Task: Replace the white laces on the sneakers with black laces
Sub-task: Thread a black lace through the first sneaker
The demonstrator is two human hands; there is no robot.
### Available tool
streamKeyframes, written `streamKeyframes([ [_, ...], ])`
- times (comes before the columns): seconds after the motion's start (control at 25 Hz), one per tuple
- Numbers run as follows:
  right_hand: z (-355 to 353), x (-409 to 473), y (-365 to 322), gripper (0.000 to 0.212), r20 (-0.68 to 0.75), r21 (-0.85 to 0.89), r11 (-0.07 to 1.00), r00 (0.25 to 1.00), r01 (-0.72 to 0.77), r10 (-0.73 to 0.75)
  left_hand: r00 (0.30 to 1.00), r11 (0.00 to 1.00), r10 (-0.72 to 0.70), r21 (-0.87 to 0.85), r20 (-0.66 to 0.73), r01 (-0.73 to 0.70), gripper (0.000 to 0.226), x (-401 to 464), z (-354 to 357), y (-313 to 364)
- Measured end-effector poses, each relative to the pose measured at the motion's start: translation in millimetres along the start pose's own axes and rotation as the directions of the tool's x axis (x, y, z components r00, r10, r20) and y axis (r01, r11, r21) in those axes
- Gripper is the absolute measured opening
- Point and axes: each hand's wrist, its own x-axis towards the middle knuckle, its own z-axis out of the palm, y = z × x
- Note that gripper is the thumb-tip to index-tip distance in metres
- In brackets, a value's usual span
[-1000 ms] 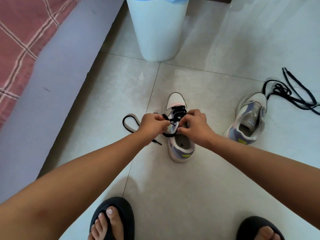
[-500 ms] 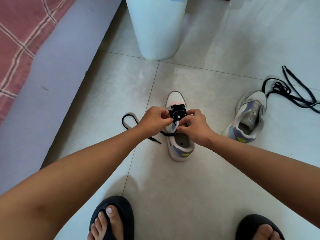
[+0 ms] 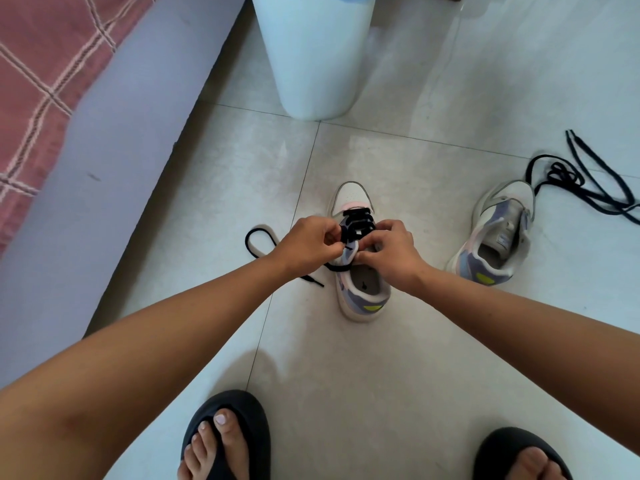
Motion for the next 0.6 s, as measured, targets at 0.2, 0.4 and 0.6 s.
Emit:
streamKeyframes([
  [0.2,4.0,-1.0,-0.9,0.01,-0.001,0.034,0.999,1.0,-0.008,0.008,0.999,0.999,-0.026,0.043,0.031,0.025,0.005,6.9,2.8,1.4],
  [0.4,0.4,-2.8,-5.9,0.012,-0.005,-0.115,0.993,1.0,0.024,-0.025,0.998,0.998,-0.07,-0.005,0.0,0.07,0.004,4.9,10.4,6.9],
  [0.6,7.2,-8.9,-15.0,0.022,0.119,-0.418,0.904,0.992,0.095,-0.049,0.984,0.984,-0.176,0.024,0.001,0.176,0.04,-26.0,41.8,-4.2],
])
